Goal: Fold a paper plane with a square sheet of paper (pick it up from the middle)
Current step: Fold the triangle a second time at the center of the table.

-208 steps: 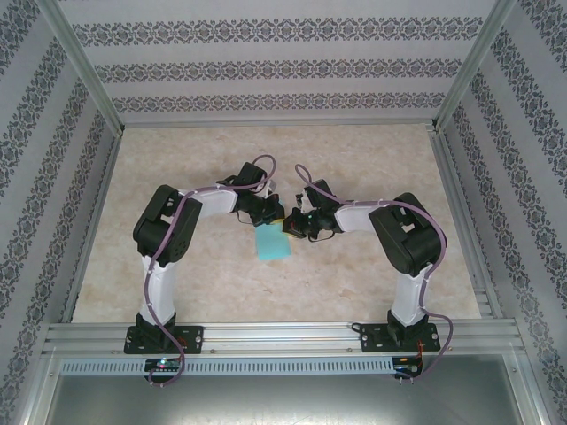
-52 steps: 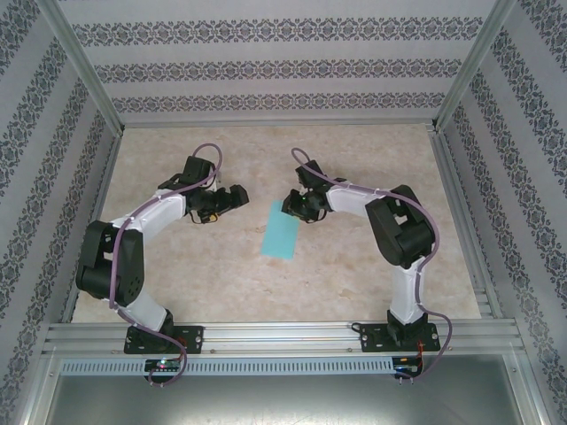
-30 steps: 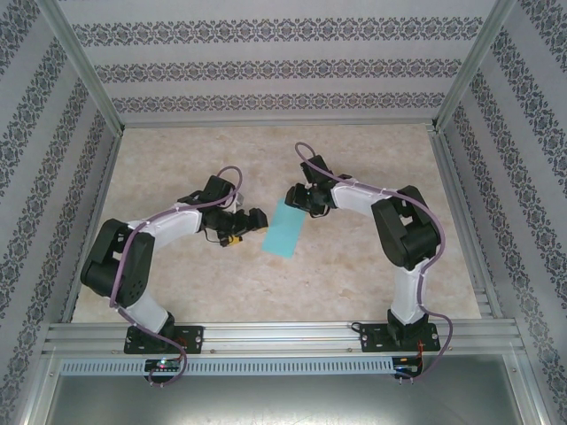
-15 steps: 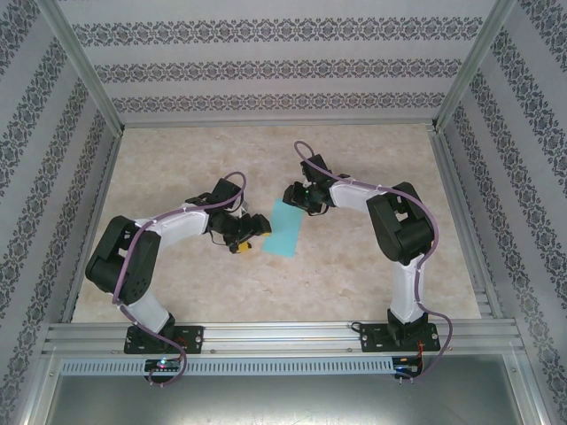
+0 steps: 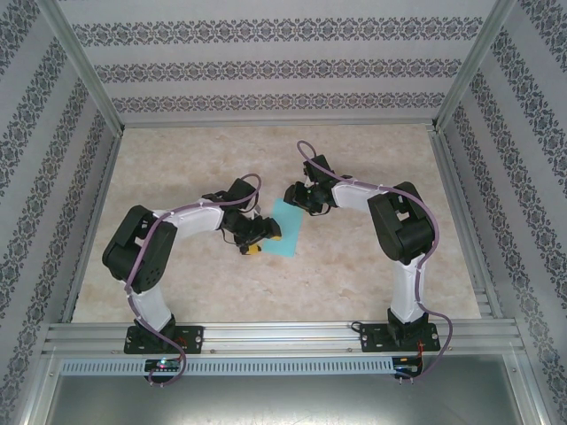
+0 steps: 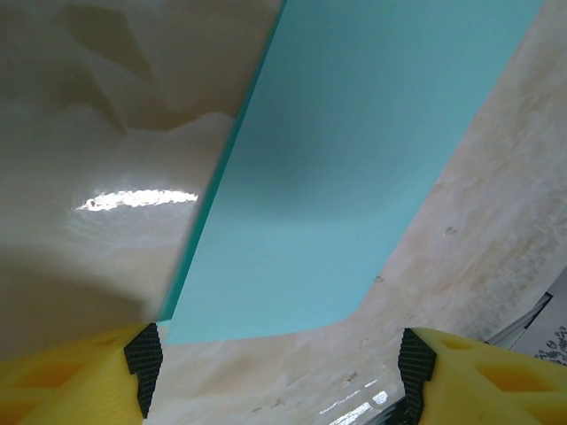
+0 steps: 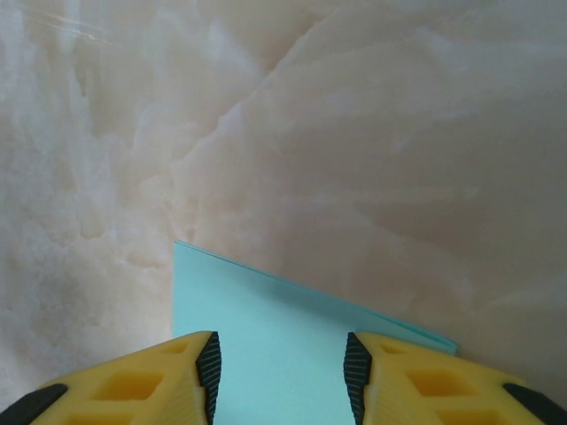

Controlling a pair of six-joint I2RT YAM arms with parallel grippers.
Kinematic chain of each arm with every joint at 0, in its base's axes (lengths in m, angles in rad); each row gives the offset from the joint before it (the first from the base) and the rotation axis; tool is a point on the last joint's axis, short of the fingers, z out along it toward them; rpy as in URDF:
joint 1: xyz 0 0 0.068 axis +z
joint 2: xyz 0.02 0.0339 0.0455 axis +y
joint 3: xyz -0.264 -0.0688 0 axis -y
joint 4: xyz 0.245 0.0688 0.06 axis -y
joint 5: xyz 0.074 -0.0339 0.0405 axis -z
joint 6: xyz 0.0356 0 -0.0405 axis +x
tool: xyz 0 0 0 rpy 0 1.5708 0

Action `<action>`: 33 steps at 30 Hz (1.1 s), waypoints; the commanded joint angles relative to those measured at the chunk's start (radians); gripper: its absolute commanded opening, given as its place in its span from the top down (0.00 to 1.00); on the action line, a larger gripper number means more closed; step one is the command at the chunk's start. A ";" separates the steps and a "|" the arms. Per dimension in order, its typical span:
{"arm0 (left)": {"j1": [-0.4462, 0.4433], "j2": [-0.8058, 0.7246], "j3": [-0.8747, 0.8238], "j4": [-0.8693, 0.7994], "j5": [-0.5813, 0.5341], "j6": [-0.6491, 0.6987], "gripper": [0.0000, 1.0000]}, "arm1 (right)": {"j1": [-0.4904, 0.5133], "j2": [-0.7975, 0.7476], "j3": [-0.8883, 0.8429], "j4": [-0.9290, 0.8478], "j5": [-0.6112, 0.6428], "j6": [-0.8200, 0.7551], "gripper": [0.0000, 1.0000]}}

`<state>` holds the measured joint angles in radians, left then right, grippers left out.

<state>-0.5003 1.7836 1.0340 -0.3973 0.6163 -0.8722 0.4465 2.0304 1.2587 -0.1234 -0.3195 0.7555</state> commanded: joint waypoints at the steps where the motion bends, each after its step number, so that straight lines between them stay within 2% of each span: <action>1: -0.015 0.018 0.035 -0.066 -0.038 0.026 0.25 | -0.012 0.048 -0.036 -0.028 0.004 -0.003 0.55; 15: -0.020 0.041 0.042 0.012 0.025 0.023 0.26 | -0.013 0.053 -0.050 -0.014 -0.015 0.005 0.57; 26: -0.019 0.032 0.029 0.131 0.084 0.013 0.38 | -0.014 0.048 -0.062 -0.012 -0.018 0.002 0.57; 33: 0.017 0.015 0.021 0.209 0.093 0.113 0.41 | -0.013 0.042 -0.068 -0.009 -0.030 -0.001 0.57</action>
<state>-0.4976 1.8122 1.0542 -0.2481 0.6842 -0.8280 0.4339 2.0319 1.2339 -0.0734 -0.3653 0.7563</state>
